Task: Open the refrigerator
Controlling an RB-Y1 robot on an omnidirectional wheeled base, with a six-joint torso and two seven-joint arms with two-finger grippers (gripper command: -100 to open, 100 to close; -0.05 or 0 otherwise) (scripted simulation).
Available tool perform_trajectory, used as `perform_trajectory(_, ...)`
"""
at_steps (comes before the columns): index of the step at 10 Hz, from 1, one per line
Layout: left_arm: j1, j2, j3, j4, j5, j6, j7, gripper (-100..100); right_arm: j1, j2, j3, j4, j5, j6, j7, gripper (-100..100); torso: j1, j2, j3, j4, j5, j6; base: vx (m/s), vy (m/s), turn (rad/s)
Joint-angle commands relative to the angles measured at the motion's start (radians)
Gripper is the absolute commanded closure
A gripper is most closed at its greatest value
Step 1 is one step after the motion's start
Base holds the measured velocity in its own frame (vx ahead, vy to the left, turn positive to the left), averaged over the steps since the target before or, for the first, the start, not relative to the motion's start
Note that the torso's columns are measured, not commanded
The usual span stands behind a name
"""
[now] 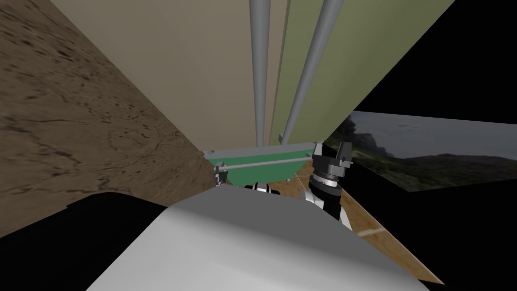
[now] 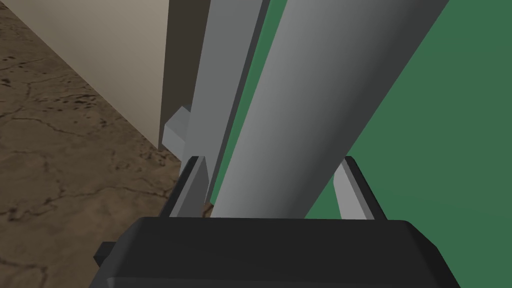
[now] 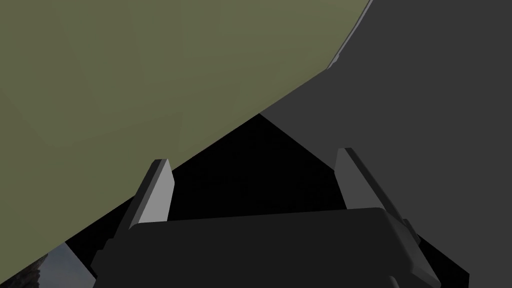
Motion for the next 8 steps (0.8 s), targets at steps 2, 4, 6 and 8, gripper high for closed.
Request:
perform_trajectory(2, 0.000, -0.013, -0.005, 0.040, -0.005, -0.052, -0.003, 100, 0.000, 0.000, 0.000, 0.000, 0.000, 0.000, 0.000, 0, 0.003, -0.002, 0.001, -0.003, 0.004, 0.001, 0.015, 0.024, -0.013)
perform_trajectory(4, -0.002, 0.010, 0.002, 0.006, 0.001, -0.010, 0.010, 100, 0.000, 0.000, 0.000, 0.000, 0.000, 0.000, 0.000, 0, -0.001, 0.005, 0.003, -0.001, 0.002, -0.001, -0.147, -0.086, 0.031)
perform_trajectory(6, -0.003, 0.027, 0.008, -0.021, 0.007, 0.027, 0.021, 100, 0.000, 0.000, 0.000, 0.000, 0.000, 0.000, 0.000, 0, -0.004, 0.004, 0.002, 0.001, -0.002, 0.000, -0.149, -0.096, 0.043)
perform_trajectory(8, -0.004, 0.044, 0.014, -0.049, 0.013, 0.065, 0.031, 100, -0.001, 0.000, 0.000, 0.000, 0.000, 0.000, 0.000, 0, -0.006, 0.004, 0.000, 0.002, -0.005, 0.000, -0.197, -0.095, 0.035)
